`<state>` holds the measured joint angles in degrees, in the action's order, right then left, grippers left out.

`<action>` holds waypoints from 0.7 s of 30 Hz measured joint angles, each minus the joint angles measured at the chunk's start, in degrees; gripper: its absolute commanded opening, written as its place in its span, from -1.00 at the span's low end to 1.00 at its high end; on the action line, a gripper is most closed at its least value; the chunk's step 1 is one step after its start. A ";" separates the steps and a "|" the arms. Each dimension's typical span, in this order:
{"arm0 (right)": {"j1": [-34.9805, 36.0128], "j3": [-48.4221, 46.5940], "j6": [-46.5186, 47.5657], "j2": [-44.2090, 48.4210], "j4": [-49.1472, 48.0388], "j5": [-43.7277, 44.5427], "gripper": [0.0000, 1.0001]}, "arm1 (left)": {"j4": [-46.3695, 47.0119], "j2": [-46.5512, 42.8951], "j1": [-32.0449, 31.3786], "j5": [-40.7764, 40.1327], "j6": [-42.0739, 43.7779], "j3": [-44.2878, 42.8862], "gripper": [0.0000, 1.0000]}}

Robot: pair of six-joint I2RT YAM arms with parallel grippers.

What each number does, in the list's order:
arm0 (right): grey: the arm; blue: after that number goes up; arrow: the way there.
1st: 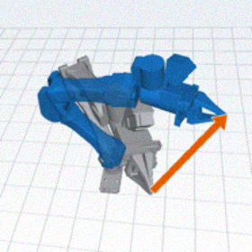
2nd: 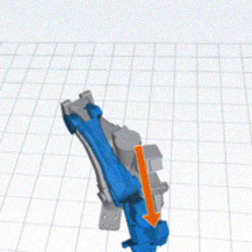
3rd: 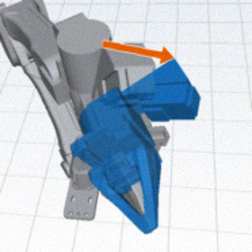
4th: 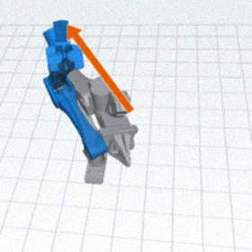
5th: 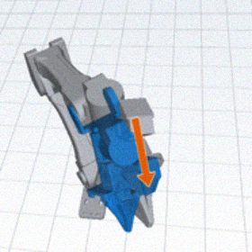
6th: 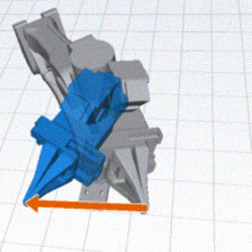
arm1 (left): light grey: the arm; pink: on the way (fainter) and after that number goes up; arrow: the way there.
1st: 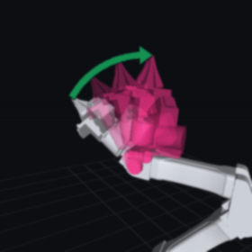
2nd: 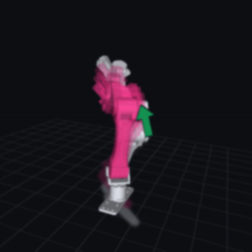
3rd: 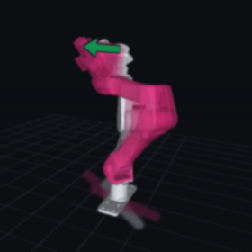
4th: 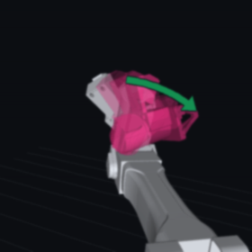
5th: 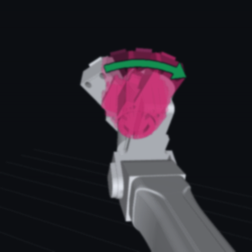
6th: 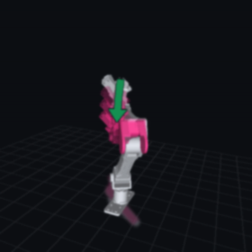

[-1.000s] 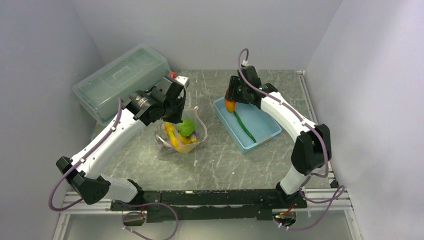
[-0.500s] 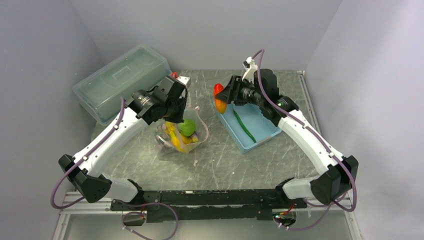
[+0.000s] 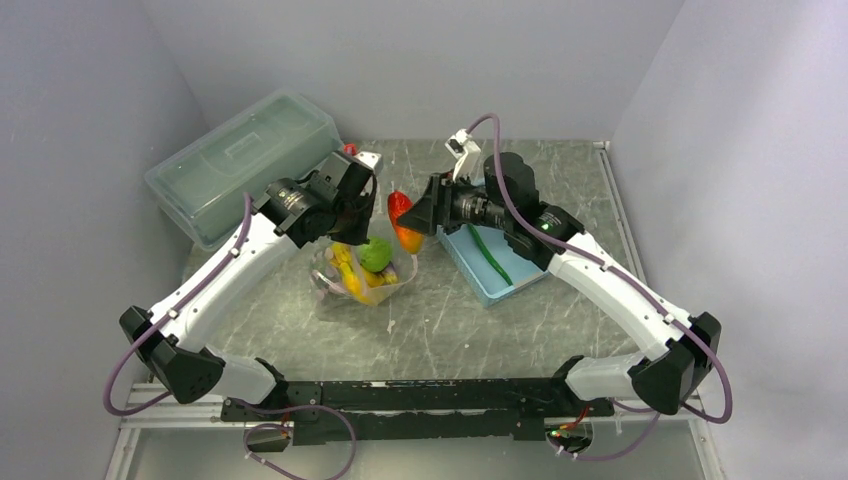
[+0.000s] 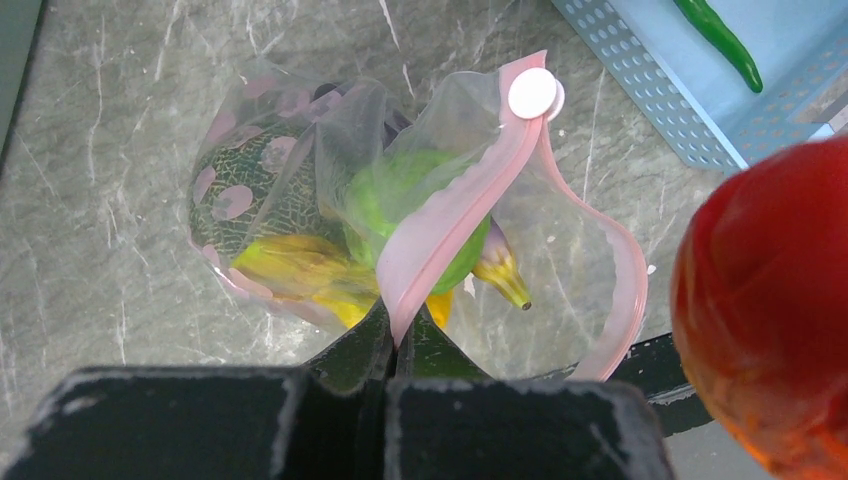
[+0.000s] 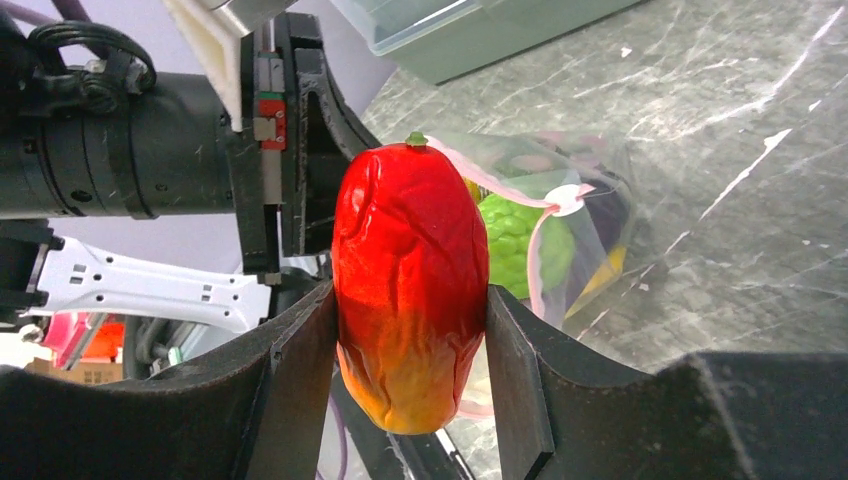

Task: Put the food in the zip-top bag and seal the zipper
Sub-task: Pick up the fake fruit from the bin, then place the fake fruit in the zipper food storage bag.

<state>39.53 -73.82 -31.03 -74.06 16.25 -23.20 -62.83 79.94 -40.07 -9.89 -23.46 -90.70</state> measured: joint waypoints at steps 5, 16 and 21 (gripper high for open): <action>1.68 0.48 -0.02 0.00 -0.02 -0.15 -0.69 | 0.00 0.44 0.00 0.00 0.00 -0.33 -1.00; 4.07 2.23 -2.23 -1.68 -0.15 0.17 -0.75 | -0.22 0.52 0.04 0.20 -0.02 -1.18 -1.00; 4.20 2.23 -4.61 -3.98 -0.48 0.37 -0.79 | -0.22 0.52 0.04 0.76 -0.04 -1.16 -1.00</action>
<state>43.72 -71.59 -35.64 -78.04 15.77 -22.83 -63.05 80.47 -40.03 -9.13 -23.51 -91.85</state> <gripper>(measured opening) 0.548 0.009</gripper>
